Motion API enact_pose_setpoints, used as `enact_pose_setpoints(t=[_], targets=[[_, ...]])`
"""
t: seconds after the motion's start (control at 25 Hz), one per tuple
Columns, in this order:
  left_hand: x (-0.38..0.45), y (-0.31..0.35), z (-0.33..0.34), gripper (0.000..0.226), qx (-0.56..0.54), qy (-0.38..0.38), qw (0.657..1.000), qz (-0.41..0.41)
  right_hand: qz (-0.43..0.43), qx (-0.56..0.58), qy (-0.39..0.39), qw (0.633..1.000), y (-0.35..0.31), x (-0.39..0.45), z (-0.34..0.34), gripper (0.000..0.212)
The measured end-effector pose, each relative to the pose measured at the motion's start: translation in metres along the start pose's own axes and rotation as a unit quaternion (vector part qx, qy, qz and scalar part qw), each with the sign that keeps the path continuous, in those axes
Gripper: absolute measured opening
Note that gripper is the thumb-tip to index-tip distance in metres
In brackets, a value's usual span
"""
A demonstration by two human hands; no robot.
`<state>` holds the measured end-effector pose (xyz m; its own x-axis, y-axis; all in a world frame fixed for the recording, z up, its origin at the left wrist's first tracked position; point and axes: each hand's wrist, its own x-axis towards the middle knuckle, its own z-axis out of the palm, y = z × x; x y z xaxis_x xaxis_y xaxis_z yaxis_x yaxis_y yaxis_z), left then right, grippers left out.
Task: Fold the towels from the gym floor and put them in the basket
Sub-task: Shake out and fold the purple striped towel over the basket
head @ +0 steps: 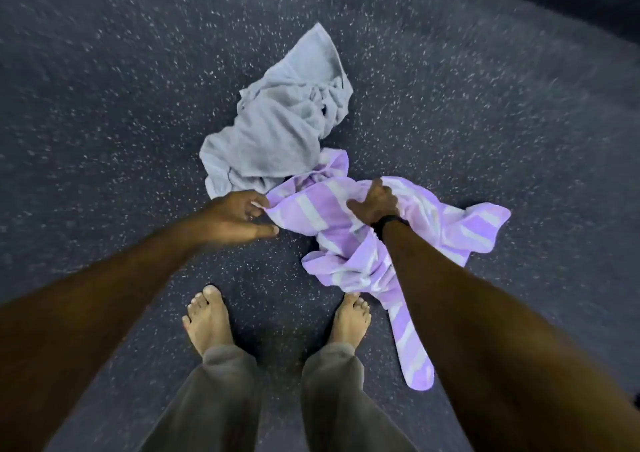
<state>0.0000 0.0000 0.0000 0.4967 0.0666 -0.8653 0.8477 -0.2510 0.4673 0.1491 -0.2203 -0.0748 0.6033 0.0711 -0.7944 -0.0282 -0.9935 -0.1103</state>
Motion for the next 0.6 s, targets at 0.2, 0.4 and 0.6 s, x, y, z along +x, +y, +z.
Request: enact_pose_setpoints(t=[0.2, 0.4, 0.6], targets=[[0.003, 0.008, -0.009, 0.052, 0.003, 0.003, 1.000, -0.013, -0.023, 0.042, -0.025, 0.999, -0.001, 0.000, -0.008, 0.059], [-0.045, 0.041, -0.027, 0.046, -0.009, 0.023, 1.000, 0.018, -0.172, 0.107, 0.066, 0.977, -0.008, -0.068, -0.048, 0.032], [-0.129, 0.099, -0.070, 0.057, -0.023, 0.039, 0.997, 0.060, -0.269, 0.082, 0.171, 0.944, -0.047, -0.155, -0.123, 0.025]])
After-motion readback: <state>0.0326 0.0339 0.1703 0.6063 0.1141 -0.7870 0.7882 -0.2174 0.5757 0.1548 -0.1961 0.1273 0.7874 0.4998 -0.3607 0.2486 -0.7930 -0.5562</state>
